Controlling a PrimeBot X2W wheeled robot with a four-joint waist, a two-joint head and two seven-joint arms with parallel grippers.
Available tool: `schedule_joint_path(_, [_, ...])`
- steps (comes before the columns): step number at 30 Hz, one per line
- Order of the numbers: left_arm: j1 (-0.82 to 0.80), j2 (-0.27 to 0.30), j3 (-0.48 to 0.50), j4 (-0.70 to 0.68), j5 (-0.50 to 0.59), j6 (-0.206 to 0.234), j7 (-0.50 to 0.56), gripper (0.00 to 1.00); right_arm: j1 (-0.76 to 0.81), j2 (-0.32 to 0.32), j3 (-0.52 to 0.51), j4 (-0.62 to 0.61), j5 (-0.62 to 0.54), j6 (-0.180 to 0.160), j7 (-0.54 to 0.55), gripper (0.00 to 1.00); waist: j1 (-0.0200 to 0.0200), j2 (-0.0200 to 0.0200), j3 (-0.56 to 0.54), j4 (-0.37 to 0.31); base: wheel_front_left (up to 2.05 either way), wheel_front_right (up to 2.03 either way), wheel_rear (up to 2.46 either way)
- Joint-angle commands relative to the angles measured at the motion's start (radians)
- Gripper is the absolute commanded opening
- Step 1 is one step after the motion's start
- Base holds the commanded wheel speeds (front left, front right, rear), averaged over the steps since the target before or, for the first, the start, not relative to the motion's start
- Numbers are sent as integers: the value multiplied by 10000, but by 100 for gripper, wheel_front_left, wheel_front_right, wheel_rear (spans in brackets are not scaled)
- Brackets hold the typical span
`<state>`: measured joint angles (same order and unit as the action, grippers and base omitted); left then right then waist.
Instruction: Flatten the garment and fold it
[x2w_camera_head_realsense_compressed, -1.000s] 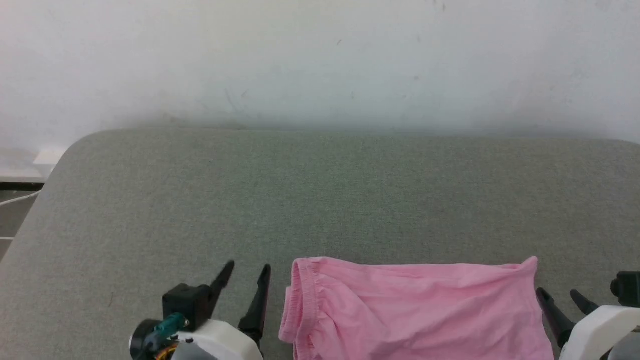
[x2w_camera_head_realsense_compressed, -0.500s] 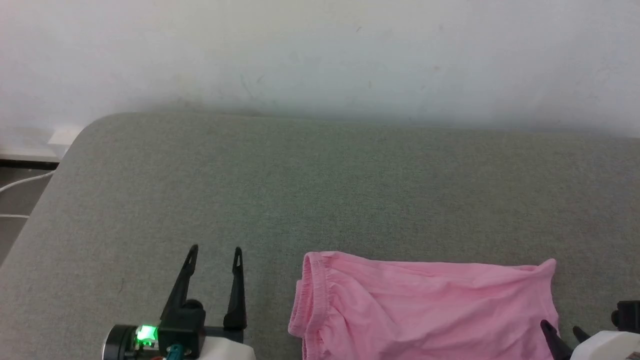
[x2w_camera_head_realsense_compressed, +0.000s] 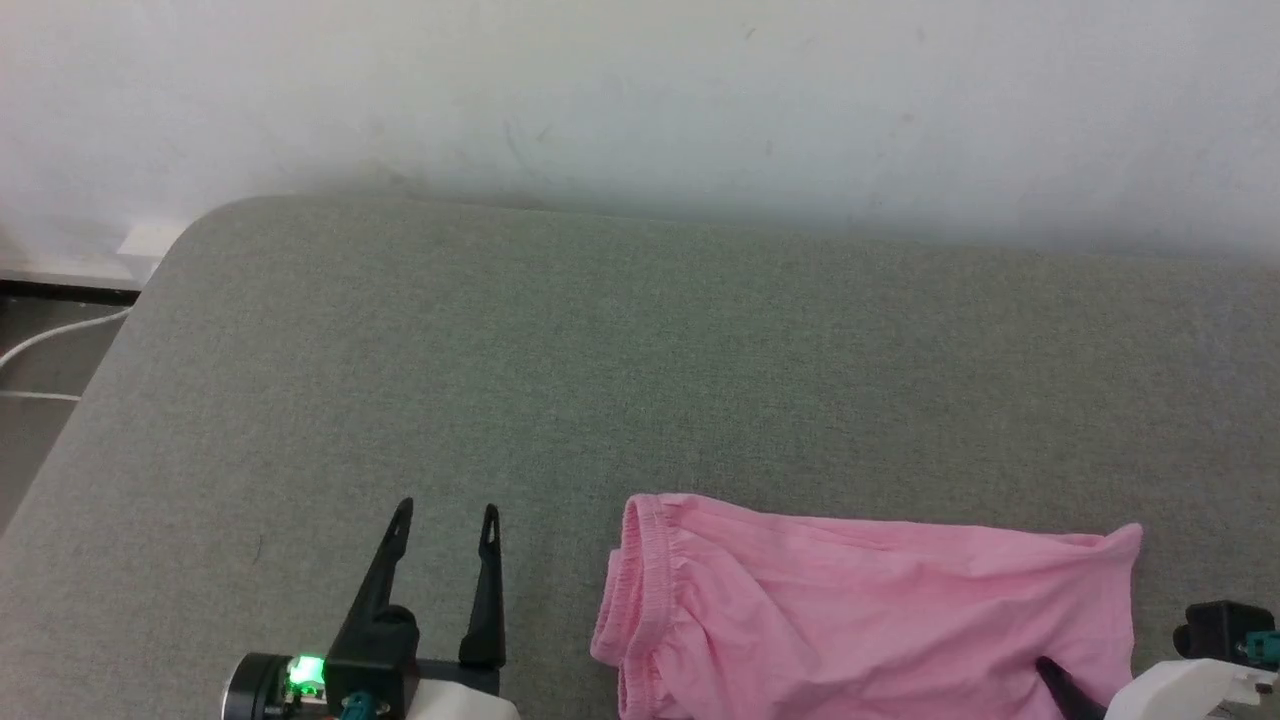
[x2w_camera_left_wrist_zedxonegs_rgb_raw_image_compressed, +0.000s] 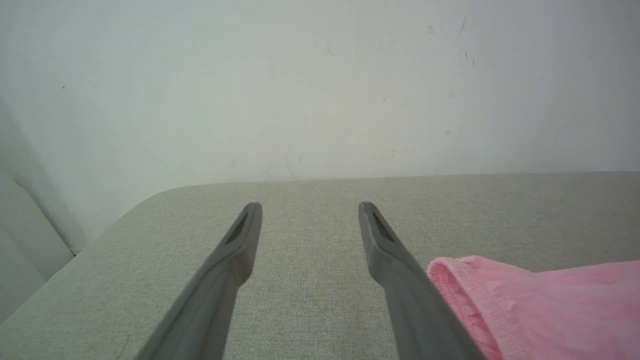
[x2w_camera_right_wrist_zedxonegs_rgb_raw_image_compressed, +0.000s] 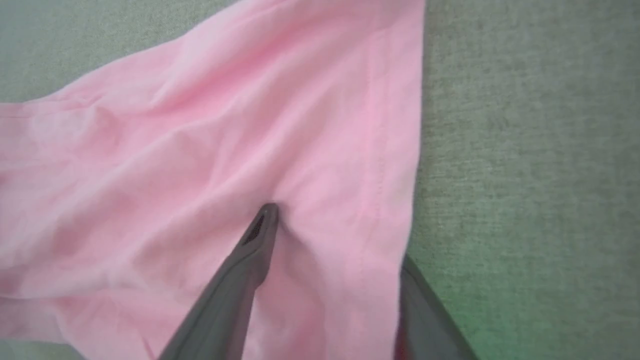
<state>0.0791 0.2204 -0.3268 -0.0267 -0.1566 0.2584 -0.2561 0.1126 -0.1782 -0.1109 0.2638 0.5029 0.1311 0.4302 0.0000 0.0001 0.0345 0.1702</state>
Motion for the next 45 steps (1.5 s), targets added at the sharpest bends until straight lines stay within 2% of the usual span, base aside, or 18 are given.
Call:
schedule_joint_path(1, [3, -90, 71, 80, 113, -120, -56, 100, 65, 189, 311, 319, 138, -4, 183, 0, 0, -1, 41, 37, 0, 0, 0])
schedule_joint_path(9, [38, -454, 410, 406, 246, -670, -56, 100, -258, -2, 281, 555, 126, -4, -464, 0, 0, -1, -44, -13, 0, 0, 0])
schedule_joint_path(19, [110, -726, 859, 577, 395, -1116, -56, 100, -691, -655, -1660, 649, -452, -4, -1057, 0, 0, -1, -258, -182, 0, 0, 0])
schedule_joint_path(24, [179, -851, 1031, 615, 483, -1264, -56, 100, -655, -740, -1865, 311, -528, -4, -740, 0, 0, -1, -365, -234, 0, 0, 0])
schedule_joint_path(31, [360, -952, 1159, 803, 580, -1517, -57, 100, -307, -699, -829, -1490, -233, -4, 34, 0, 0, -1, -612, -291, 0, 0, 0])
schedule_joint_path(38, [434, -1040, 1270, 868, 692, -1677, -57, 100, -84, -250, 555, -3457, 72, -4, 998, 0, 0, -1, -867, -175, 0, 0, 0])
schedule_joint_path(45, [522, -1069, 1382, 849, 753, -1823, -57, 100, -131, 540, 1651, -4084, 195, -4, 1497, 0, 0, -1, -963, 119, 0, 0, 0])
